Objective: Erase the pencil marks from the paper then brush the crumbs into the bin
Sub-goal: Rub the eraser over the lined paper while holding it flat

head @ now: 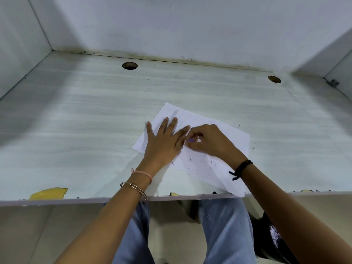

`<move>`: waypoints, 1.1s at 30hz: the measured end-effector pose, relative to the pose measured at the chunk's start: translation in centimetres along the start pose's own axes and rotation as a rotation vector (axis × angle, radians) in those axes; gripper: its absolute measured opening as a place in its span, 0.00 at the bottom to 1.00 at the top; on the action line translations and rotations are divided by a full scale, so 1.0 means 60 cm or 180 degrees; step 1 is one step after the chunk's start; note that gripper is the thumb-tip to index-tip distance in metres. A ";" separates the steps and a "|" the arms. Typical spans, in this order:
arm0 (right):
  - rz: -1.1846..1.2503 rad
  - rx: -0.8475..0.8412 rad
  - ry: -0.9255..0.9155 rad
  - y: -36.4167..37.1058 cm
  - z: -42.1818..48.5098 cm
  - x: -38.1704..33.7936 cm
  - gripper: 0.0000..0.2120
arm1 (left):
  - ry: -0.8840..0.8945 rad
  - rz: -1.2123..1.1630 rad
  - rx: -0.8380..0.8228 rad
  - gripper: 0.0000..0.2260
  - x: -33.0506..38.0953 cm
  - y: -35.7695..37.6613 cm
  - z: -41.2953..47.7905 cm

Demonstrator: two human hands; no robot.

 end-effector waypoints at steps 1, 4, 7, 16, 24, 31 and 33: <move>0.0096 0.0187 0.0070 -0.008 0.004 0.009 0.01 | -0.0010 -0.0021 0.0047 0.21 -0.001 0.000 -0.001; 0.0226 0.0356 0.0289 -0.010 0.010 0.026 0.02 | -0.0010 -0.0114 0.0118 0.22 -0.002 -0.004 -0.002; 0.0639 0.0501 0.0421 -0.012 -0.008 0.052 0.02 | -0.0035 -0.0358 0.0116 0.21 -0.005 -0.007 -0.002; 0.0627 0.0528 0.0225 -0.023 -0.044 0.074 0.08 | -0.0140 -0.0445 0.0460 0.18 0.001 -0.022 -0.004; 0.0566 0.0578 0.0278 -0.015 -0.013 0.053 0.01 | 0.0170 -0.0291 0.0617 0.20 0.016 -0.018 0.035; 0.0025 0.0332 -0.0020 -0.019 -0.005 0.023 0.02 | 0.0328 0.0034 0.0249 0.25 0.017 0.004 0.041; -0.0088 0.0591 0.0204 -0.038 0.004 0.037 0.03 | 0.0290 -0.0044 0.0252 0.25 0.016 0.005 0.041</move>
Point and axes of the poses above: each hand's wrist, its own z-axis towards the middle knuckle, its own y-axis out of the palm, x = y × z, the point moved 6 cm from there along z, towards the middle knuckle, and after that the axes turned 11 degrees about -x, right-handed, at the moved point
